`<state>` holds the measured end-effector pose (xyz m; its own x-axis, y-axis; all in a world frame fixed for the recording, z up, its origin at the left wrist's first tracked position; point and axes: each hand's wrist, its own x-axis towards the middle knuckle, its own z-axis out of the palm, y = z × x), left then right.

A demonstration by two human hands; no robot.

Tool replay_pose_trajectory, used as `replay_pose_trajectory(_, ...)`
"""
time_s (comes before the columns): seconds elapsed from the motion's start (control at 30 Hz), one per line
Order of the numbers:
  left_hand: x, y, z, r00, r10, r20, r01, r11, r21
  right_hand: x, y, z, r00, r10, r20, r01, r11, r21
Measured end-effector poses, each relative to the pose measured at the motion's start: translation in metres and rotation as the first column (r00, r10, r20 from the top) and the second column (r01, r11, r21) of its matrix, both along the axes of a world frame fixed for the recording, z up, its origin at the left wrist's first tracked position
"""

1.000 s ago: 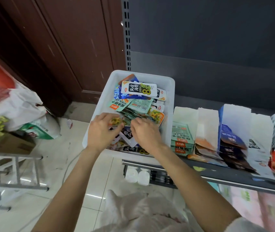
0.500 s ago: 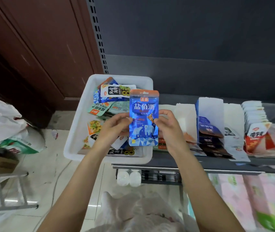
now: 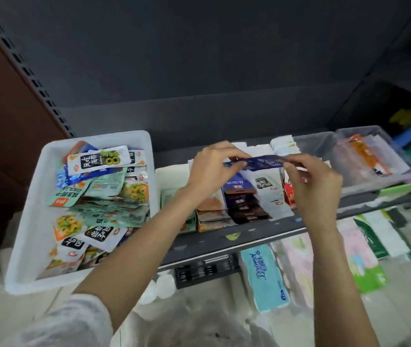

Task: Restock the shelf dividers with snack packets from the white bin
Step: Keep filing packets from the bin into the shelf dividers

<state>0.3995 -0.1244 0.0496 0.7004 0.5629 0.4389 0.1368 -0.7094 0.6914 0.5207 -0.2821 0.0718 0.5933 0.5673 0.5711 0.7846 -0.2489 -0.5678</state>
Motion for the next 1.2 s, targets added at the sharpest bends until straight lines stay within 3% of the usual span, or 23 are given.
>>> replay_pose_trajectory(0.17,0.015,0.003,-0.036,0.99,0.091,-0.11,-0.078,0.99,0.12,0.008,0.007,-0.054,0.999,-0.012,-0.041,0.013,1.0,0.024)
replay_pose_trajectory(0.3,0.007,0.009,-0.05,0.966,0.126,-0.227,-0.057,0.957,0.285,0.004,0.012,-0.075,0.993,0.094,0.073,-0.086,0.991,-0.107)
replay_pose_trajectory(0.4,0.006,0.009,-0.048,0.934,0.091,-0.347,0.009,0.961,0.276,0.009,0.015,-0.077,0.981,0.108,0.16,-0.083,0.984,-0.159)
replay_pose_trajectory(0.67,0.002,0.002,-0.049,0.958,0.126,-0.257,-0.072,0.976,0.207,0.002,0.011,-0.073,0.957,-0.036,0.288,0.042,0.999,-0.016)
replay_pose_trajectory(0.87,0.009,-0.006,-0.046,0.978,0.072,-0.198,-0.05,0.992,0.114,0.004,0.002,-0.078,0.948,-0.167,0.272,0.17,0.985,0.011)
replay_pose_trajectory(0.97,0.015,-0.005,-0.042,0.958,0.066,-0.278,-0.045,0.996,0.082,-0.001,0.009,-0.075,0.949,-0.096,0.302,0.121,0.99,-0.066)
replay_pose_trajectory(1.07,0.009,0.002,-0.044,0.938,0.067,-0.339,-0.047,0.997,0.067,-0.005,0.029,-0.077,0.958,0.022,0.287,0.063,0.958,-0.28)
replay_pose_trajectory(1.2,-0.015,0.01,-0.04,0.87,0.077,-0.486,-0.042,0.996,0.083,-0.007,0.053,-0.08,0.969,0.169,0.18,-0.015,0.766,-0.643)
